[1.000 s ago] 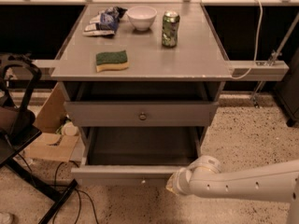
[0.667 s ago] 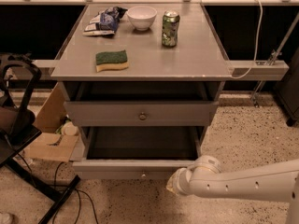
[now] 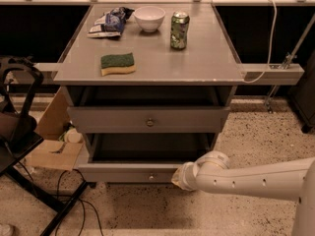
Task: Close middle drawer
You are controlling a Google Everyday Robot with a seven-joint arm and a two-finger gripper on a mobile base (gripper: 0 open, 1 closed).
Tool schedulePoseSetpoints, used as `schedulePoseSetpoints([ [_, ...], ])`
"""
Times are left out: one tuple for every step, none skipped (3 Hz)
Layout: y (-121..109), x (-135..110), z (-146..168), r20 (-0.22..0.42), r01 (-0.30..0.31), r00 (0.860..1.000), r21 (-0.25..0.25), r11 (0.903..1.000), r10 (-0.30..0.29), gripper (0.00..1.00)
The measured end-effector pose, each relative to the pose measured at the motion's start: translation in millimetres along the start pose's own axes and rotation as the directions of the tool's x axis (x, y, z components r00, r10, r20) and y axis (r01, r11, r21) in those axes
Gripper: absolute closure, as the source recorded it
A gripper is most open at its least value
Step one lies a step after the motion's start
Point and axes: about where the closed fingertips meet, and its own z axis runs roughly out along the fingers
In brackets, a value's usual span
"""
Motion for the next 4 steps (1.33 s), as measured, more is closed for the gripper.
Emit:
schedulePoseSetpoints([
  [-28.2,-17.2,5.2,0.038,-0.008,0.999,0.032,0.9995,0.007,1.0],
  [-50.1,-31.4,14.6,0.06,-0.017,0.998,0.047,0.9988,0.014,1.0],
  [-58.4,-36.1,32.1,0.057,-0.034,0.998,0.031,0.9989,0.033,1.0],
  [-61.0,-34.5,49.0,0.046,-0.063,0.997,0.005,0.998,0.063,1.0],
])
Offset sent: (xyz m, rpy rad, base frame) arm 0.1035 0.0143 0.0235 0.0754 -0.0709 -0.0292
